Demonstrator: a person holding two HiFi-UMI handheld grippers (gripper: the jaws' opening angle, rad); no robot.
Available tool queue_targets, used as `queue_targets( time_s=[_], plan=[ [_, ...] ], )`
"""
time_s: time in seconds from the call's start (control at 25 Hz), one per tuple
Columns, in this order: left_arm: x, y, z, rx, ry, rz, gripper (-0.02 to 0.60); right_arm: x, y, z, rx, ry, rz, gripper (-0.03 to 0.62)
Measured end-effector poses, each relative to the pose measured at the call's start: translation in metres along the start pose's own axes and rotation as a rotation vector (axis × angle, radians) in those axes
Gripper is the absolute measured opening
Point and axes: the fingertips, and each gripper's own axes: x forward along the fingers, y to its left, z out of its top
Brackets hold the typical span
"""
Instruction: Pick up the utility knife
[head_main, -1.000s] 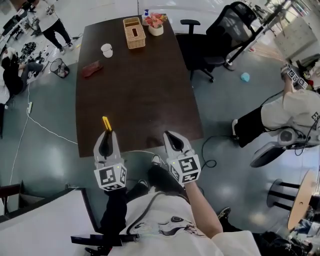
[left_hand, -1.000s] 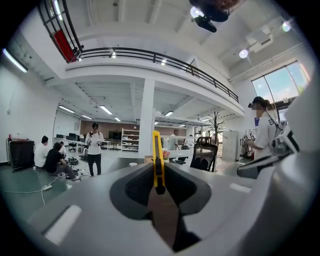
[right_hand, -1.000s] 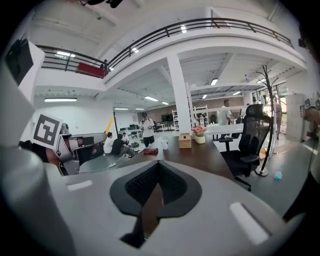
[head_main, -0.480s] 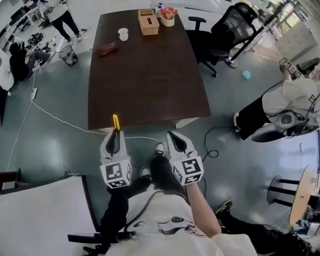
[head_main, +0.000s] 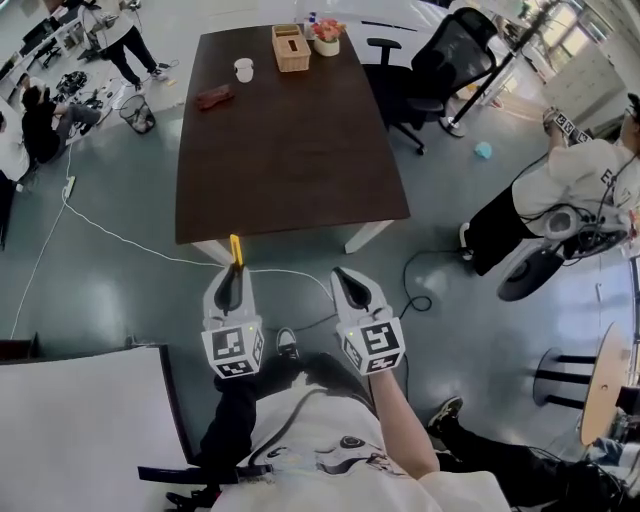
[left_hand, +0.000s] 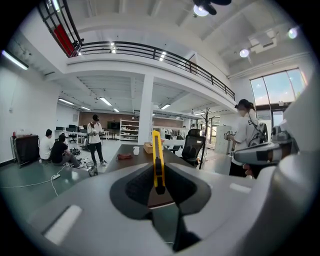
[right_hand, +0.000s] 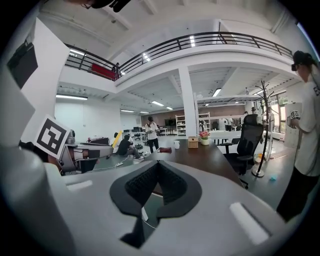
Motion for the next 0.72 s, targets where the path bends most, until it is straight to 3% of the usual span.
queue_targets(
  time_s=[0.72],
  plan=[
    [-0.129,-0.101,0.001,0.014,-0.023,-0.003,0.063,-0.141,0.019,-0.001,-0.007,-0.093,0.026,0.002]
  ],
)
